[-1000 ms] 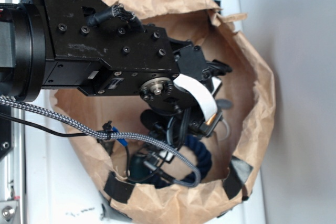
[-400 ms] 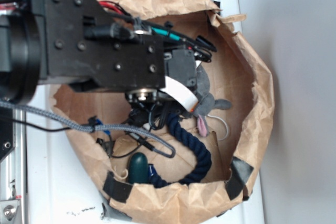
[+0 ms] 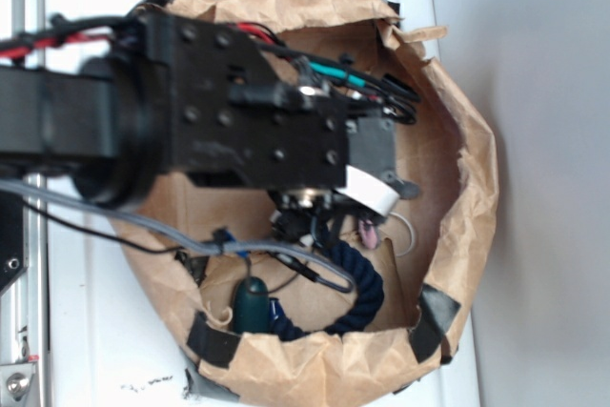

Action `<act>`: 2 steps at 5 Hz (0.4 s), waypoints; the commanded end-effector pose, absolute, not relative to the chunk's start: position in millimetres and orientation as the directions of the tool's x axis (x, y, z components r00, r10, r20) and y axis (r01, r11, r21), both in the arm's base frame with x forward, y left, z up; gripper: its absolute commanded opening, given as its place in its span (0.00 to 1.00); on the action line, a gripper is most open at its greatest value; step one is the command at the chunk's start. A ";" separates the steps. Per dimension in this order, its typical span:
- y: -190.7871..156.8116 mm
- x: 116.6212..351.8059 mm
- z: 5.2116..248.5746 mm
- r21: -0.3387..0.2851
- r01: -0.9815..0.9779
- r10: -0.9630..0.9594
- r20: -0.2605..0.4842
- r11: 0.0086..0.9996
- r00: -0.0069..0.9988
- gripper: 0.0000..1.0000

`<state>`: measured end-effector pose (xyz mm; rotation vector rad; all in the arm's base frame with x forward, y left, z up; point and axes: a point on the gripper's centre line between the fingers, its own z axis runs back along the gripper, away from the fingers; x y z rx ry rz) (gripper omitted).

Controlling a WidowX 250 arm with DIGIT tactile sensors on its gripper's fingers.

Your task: Grab the gray animal.

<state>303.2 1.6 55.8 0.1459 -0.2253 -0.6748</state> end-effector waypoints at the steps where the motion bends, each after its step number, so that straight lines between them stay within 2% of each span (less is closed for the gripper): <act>1: -18.4 341.2 46.9 0.275 0.591 -0.648 0.218 0.758 0.730 1.00; 2: -18.5 351.1 49.8 0.280 0.570 -0.633 0.264 0.772 0.728 0.00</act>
